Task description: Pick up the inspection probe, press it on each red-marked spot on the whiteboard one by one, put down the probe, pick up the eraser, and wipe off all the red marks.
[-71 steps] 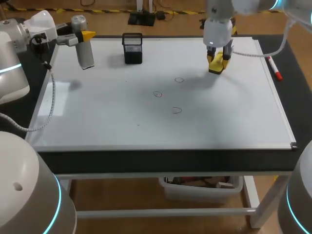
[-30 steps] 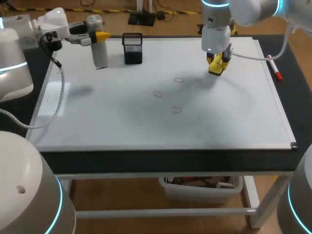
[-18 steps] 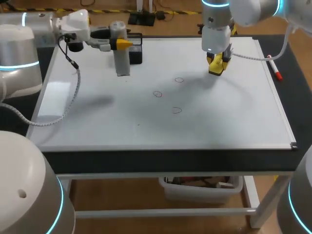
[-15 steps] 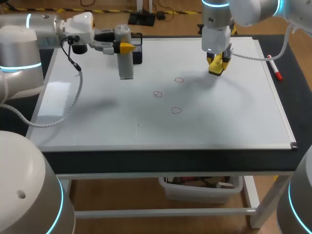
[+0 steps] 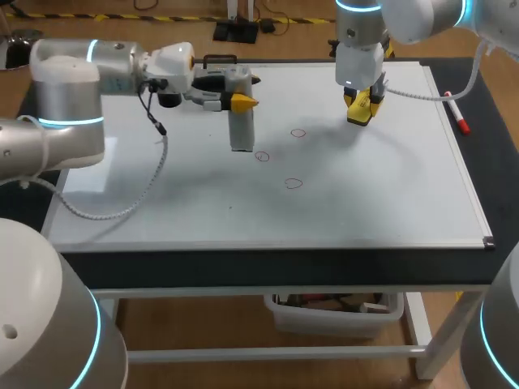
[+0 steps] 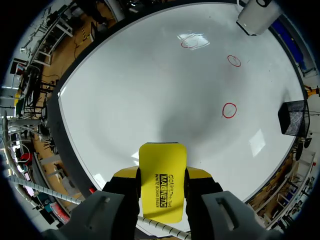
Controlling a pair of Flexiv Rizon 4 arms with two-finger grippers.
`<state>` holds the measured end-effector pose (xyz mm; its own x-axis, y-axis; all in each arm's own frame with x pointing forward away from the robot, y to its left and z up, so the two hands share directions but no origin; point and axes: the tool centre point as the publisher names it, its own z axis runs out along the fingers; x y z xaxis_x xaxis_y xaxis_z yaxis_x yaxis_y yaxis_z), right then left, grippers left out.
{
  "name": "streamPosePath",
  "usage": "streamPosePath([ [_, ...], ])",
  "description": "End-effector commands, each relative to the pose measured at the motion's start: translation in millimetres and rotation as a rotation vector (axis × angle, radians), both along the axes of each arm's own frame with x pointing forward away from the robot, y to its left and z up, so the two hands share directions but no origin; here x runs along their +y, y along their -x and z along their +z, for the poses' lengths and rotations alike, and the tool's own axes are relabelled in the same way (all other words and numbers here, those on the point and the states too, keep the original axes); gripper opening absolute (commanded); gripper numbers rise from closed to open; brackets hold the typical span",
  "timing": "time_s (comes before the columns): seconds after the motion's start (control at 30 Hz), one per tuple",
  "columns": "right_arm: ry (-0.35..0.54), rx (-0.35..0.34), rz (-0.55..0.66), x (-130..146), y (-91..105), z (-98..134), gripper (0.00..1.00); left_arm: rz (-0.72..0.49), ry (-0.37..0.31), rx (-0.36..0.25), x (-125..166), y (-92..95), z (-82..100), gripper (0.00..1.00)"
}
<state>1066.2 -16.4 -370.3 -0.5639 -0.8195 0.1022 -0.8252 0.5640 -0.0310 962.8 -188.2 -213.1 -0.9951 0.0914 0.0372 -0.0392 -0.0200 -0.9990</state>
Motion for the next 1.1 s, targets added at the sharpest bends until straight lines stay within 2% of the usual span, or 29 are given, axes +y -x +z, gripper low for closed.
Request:
streamPosePath([
  [0.03, 0.004, 0.002, 0.002, -0.7, -0.2, 2.2, 0.00, -0.085, 0.019, 0.009, -17.3, -11.9, -8.9, 0.00],
  [0.4, 0.004, 0.002, 0.002, -0.7, -0.2, 2.2, 0.00, -0.104, 0.024, 0.025, -33.9, -11.0, -26.2, 0.00],
  [1.1, 0.004, 0.002, 0.002, -0.7, -0.2, 2.2, 0.00, -0.083, 0.012, 0.035, -37.9, -33.3, -51.5, 0.00],
])
